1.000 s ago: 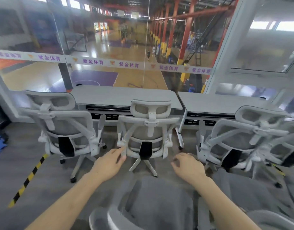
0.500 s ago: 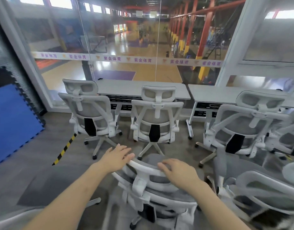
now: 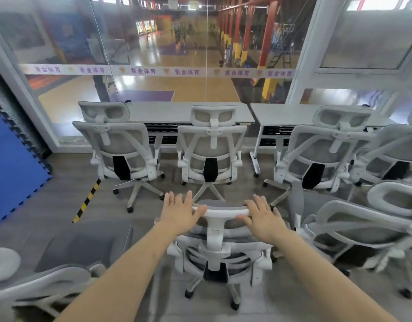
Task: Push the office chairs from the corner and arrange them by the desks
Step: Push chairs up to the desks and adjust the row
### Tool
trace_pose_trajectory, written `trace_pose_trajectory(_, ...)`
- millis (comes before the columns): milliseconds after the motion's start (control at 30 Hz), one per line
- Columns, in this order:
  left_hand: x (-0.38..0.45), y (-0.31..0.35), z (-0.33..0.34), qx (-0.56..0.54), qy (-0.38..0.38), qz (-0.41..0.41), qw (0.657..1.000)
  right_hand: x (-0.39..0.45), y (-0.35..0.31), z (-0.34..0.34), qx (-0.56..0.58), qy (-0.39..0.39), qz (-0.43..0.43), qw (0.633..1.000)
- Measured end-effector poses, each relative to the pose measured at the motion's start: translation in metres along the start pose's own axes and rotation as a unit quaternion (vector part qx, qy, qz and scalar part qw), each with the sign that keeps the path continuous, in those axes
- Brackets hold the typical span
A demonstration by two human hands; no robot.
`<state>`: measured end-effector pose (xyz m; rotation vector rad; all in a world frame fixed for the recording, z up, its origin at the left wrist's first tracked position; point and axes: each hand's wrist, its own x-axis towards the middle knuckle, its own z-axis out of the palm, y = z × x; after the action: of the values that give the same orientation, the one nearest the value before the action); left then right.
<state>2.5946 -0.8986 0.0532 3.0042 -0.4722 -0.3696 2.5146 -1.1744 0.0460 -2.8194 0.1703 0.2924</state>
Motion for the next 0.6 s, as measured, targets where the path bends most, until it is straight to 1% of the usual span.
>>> trace_pose_trajectory(133,-0.015,0.016,0.008,-0.010,-0.011,-0.024,1.000,-0.014,0.008,0.005,0.030,0.016,0.027,0.999)
trace_pose_trajectory(233,-0.025,0.018,0.012,-0.018,-0.005,-0.011,1.000,-0.026,0.012,0.013,0.056,0.028,0.052,0.997)
trace_pose_trajectory(367,-0.041,0.013,0.022,-0.080,-0.006,0.006,0.997,-0.045,0.012,0.032,0.073,0.062,0.071,0.993)
trace_pose_trajectory(433,-0.051,0.006,0.031,-0.116,0.010,0.000,0.993,-0.052,0.016,0.043,0.070,0.066,0.082,0.992)
trace_pose_trajectory(467,-0.057,0.002,0.039,-0.127,0.023,-0.004,0.992,-0.056,0.021,0.050,0.064,0.054,0.095,0.992)
trace_pose_trajectory(533,-0.068,-0.008,0.058,-0.135,0.035,-0.021,0.990,-0.064,0.034,0.068,0.035,-0.005,0.114,0.993)
trace_pose_trajectory(600,-0.076,-0.020,0.081,-0.125,-0.003,-0.041,0.991,-0.069,0.042,0.083,-0.001,-0.063,0.105,0.992)
